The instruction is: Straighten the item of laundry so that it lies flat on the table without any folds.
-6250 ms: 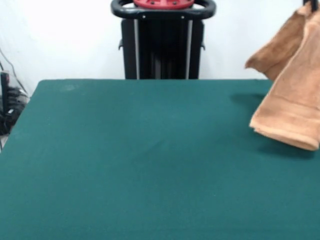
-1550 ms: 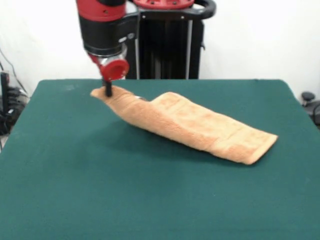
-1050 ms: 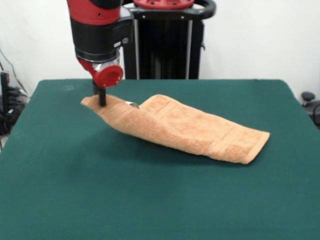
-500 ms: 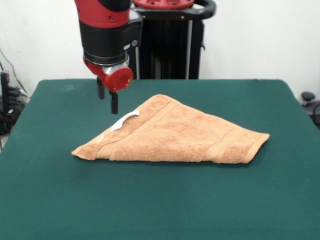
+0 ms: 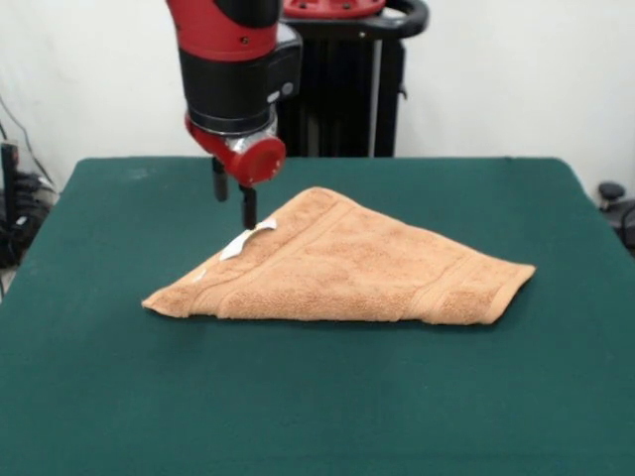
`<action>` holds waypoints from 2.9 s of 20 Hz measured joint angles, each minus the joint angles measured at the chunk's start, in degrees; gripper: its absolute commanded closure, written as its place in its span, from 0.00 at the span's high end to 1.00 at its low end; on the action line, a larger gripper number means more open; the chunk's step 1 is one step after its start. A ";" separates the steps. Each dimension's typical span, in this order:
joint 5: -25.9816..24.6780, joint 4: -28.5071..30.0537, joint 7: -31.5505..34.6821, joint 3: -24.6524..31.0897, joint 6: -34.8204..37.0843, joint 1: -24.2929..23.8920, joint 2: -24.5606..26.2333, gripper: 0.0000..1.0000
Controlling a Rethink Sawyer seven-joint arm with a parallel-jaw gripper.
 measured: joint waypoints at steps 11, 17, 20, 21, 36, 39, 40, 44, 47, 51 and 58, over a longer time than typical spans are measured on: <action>2.22 3.79 0.00 4.90 -5.94 -0.53 2.90 1.00; 2.07 5.51 0.00 5.17 -8.45 -0.49 4.88 1.00; 2.07 6.38 0.00 5.15 -8.46 -0.54 5.00 1.00; 2.08 6.72 0.00 5.13 -8.46 -0.59 4.99 1.00; 2.09 10.36 0.00 4.42 -7.81 -3.62 5.21 1.00; 1.89 10.36 0.00 4.42 -7.92 -4.35 7.01 1.00; 1.80 10.38 0.00 4.42 -7.99 -4.46 7.37 1.00; 0.98 10.43 0.00 4.47 -9.52 -5.40 10.19 1.00; 0.86 10.75 -0.01 5.08 -10.57 -6.48 10.75 1.00; 0.89 11.06 0.00 5.50 -10.80 -7.10 10.76 1.00; 0.76 11.04 0.00 5.93 -11.37 -7.09 10.74 0.00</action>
